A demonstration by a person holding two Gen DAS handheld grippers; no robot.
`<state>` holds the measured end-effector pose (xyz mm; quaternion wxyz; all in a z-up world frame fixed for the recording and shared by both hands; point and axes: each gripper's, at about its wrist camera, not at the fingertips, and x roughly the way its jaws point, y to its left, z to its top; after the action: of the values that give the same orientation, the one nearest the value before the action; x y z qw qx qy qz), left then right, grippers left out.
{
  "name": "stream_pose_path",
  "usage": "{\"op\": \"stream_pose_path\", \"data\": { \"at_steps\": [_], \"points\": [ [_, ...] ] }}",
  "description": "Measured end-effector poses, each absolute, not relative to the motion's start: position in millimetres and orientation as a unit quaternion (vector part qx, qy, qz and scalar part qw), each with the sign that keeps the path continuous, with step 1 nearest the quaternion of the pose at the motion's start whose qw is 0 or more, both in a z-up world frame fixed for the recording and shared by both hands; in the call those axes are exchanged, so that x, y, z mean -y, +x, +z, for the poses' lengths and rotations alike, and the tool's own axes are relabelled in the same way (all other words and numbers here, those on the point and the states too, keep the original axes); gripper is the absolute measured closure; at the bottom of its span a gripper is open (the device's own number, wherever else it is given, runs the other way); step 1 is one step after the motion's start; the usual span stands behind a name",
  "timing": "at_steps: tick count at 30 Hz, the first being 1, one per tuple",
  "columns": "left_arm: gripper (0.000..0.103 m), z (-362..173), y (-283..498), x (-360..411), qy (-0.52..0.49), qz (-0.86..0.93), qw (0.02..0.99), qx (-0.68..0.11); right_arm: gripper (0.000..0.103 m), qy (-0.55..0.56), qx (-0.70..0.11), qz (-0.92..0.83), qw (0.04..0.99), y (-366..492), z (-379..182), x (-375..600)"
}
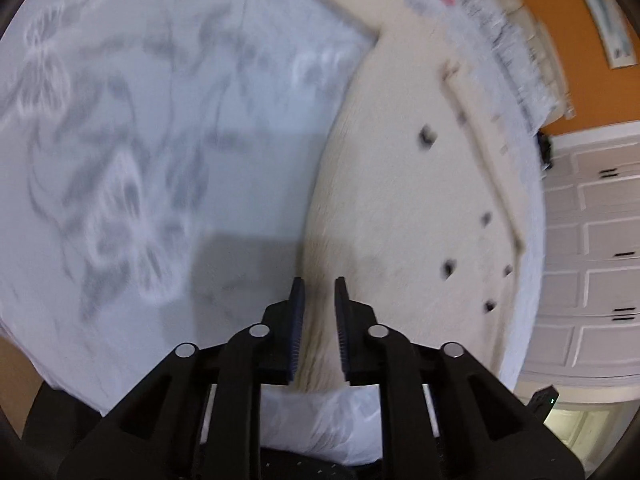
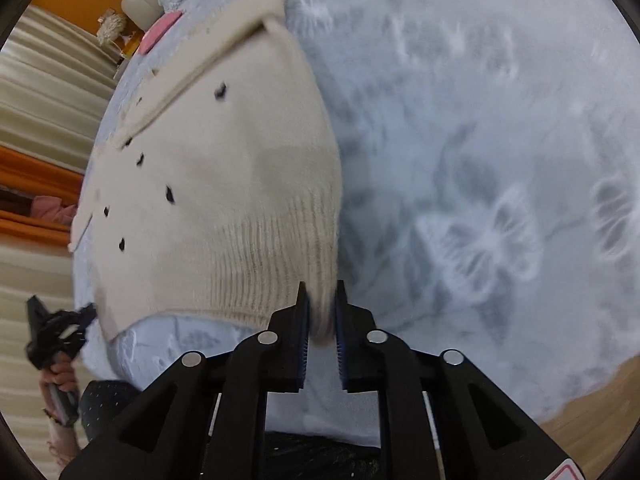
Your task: Fold small clothes
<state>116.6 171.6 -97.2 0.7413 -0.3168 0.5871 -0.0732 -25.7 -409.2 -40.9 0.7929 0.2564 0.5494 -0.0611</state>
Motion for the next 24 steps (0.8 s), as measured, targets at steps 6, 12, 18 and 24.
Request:
{"op": "stream_pose_path", "data": {
  "at_steps": [6, 12, 18, 24],
  "points": [
    [0.033, -64.3, 169.9, -253.6, -0.382, 0.033, 0.793, -0.473, 0.075, 0.209, -0.443, -0.046, 0.871, 9.4, 20.6, 367.3],
    [0.030, -69.1, 247.6, -344.5, -0.471, 0.156, 0.779, -0.384, 0.050, 0.182, -0.388, 0.019, 0.903, 88.1, 16.3, 290.1],
    [0.030, -100.1, 303.7, -389.5, -0.497, 0.226, 0.753, -0.366, 0.050, 0.190, -0.381, 0.072, 0.902, 157.4, -17.9, 236.7],
    [0.066, -111.0, 329.6, -399.1, -0.490, 0.233, 0.778, -0.318, 0.046, 0.189, -0.392, 0.081, 0.897, 169.3, -48.8, 220.0]
  ]
}}
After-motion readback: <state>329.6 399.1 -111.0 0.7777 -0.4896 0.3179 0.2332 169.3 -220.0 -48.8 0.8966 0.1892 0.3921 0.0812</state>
